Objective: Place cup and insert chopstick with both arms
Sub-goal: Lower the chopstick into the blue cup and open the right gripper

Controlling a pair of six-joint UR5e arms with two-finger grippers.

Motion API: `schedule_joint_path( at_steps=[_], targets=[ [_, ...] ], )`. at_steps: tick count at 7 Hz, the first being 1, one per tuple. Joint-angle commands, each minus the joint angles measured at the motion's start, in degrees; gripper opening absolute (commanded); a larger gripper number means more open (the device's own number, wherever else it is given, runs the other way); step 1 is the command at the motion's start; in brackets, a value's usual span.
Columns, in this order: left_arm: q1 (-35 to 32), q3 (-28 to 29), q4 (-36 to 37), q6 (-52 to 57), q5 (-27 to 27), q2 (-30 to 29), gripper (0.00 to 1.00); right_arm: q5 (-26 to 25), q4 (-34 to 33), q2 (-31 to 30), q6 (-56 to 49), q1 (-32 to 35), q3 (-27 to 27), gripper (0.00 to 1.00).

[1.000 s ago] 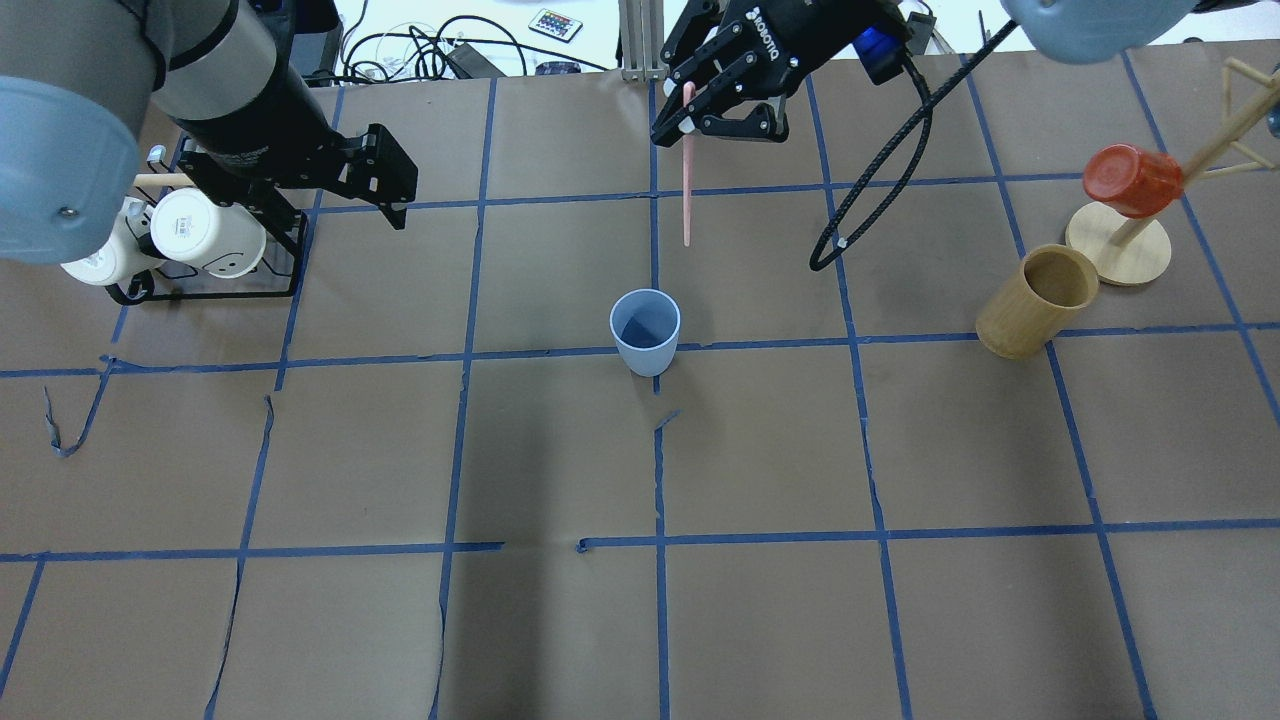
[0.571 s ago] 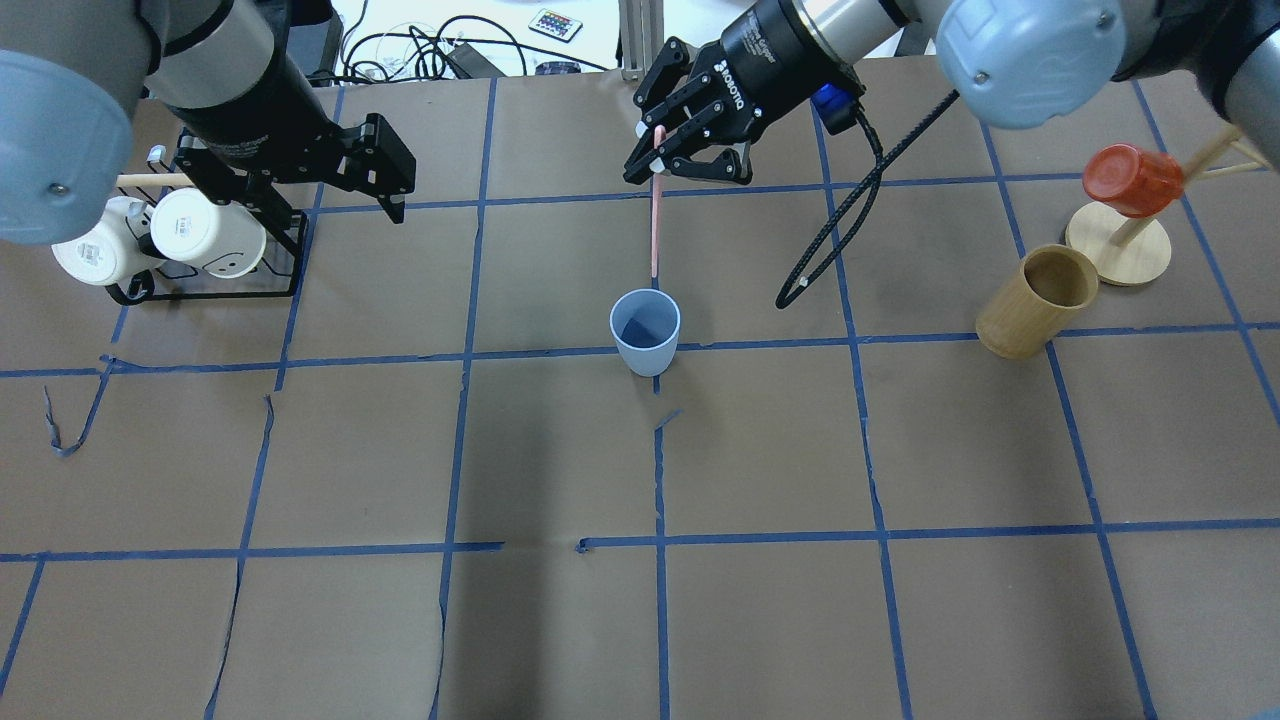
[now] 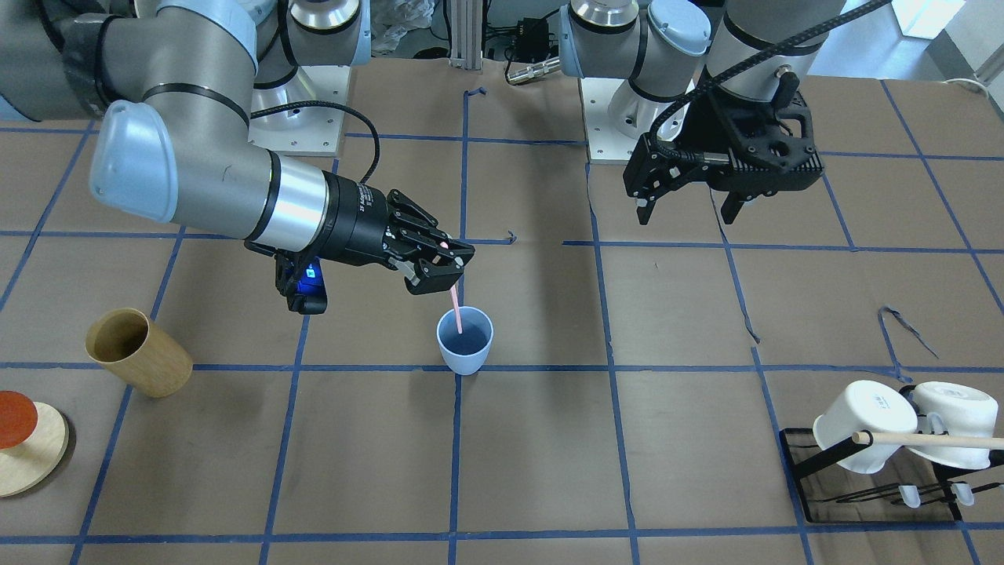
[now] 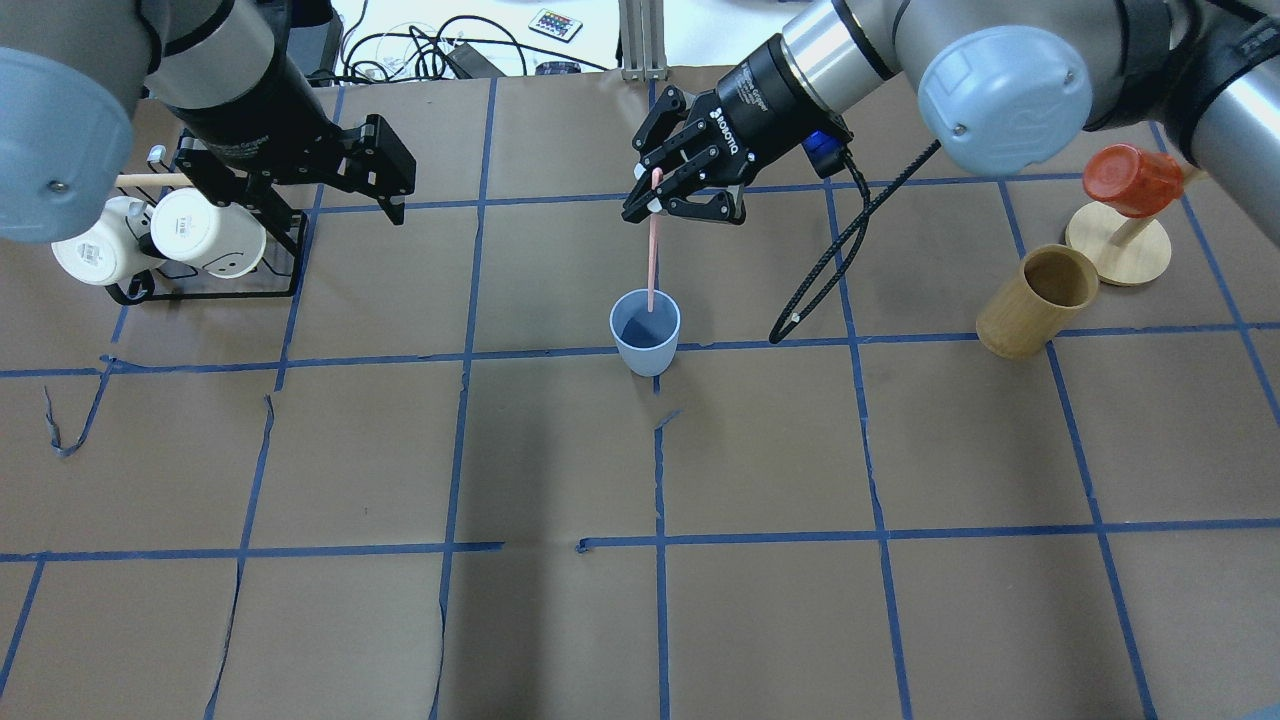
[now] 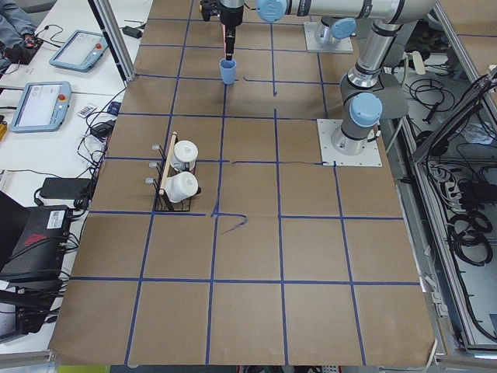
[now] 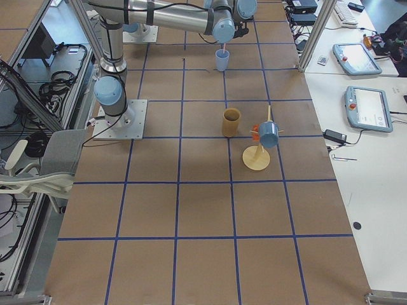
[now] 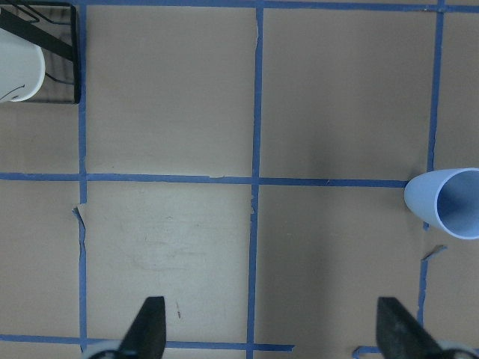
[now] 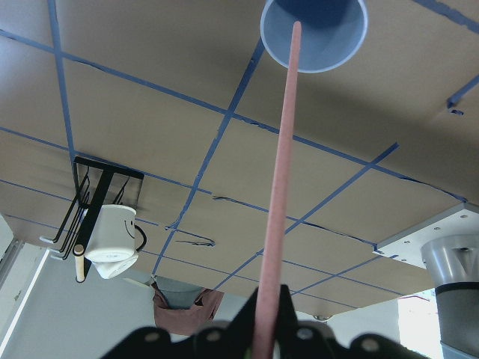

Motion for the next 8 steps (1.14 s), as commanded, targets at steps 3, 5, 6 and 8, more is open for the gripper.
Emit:
schedule_joint_path(
  at_steps=[3,5,6,8],
  targets=[
    [0.04,0.02,-0.33,-0.04,0.0,-0.01,1.0,0.53,-0.27,-0.08,-0.48,0.1,1.77,0.97],
    [0.04,0.02,-0.33,-0.04,0.0,-0.01,1.0,0.44,-0.44,-0.26,0.04,1.5,1.42,1.0],
    [0.04,0.02,-0.33,-0.04,0.0,-0.01,1.0,-0.95,-0.45,-0.52,0.4,1.42,0.81,1.0],
    [0.04,0.02,-0.33,-0.04,0.0,-0.01,1.0,-14.18,1.47,-2.54,0.49,0.55,-4.35,1.0]
  ],
)
